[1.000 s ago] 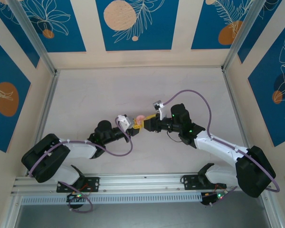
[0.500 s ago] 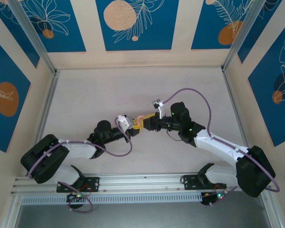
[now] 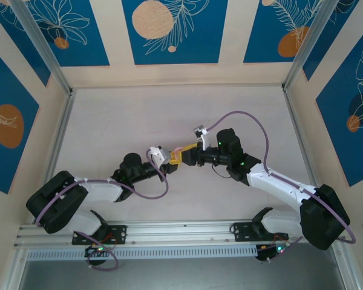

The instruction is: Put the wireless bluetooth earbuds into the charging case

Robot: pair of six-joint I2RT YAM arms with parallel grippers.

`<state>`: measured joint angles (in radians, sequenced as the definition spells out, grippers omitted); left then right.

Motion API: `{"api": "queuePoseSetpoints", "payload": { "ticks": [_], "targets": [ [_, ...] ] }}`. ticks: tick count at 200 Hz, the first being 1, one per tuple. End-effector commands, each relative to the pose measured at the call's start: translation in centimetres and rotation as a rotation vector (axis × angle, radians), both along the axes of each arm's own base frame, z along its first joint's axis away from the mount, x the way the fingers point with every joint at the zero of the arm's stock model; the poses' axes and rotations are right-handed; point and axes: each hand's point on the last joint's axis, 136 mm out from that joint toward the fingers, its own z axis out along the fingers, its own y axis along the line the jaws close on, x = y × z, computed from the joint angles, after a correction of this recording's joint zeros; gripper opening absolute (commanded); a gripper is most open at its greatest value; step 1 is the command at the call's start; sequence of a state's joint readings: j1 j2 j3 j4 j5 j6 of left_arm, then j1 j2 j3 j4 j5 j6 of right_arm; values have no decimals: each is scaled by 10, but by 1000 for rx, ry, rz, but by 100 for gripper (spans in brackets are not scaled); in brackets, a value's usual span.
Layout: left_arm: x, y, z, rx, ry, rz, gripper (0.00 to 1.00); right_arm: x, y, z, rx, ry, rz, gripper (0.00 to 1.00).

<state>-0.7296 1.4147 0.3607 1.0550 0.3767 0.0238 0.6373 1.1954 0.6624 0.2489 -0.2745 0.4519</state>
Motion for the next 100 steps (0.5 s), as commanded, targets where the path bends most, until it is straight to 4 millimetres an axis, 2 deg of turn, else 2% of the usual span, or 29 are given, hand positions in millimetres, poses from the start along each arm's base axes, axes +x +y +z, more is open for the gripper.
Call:
{"api": "queuePoseSetpoints", "payload": {
  "ticks": [1,100],
  "targets": [
    [-10,-4,16,-42,-34,-53,9,6,1,9,11,-15,-6,49],
    [-7,-2,11,-31,-23,-27,8,12,-4,5,-2,11,-44,53]
  ]
}}
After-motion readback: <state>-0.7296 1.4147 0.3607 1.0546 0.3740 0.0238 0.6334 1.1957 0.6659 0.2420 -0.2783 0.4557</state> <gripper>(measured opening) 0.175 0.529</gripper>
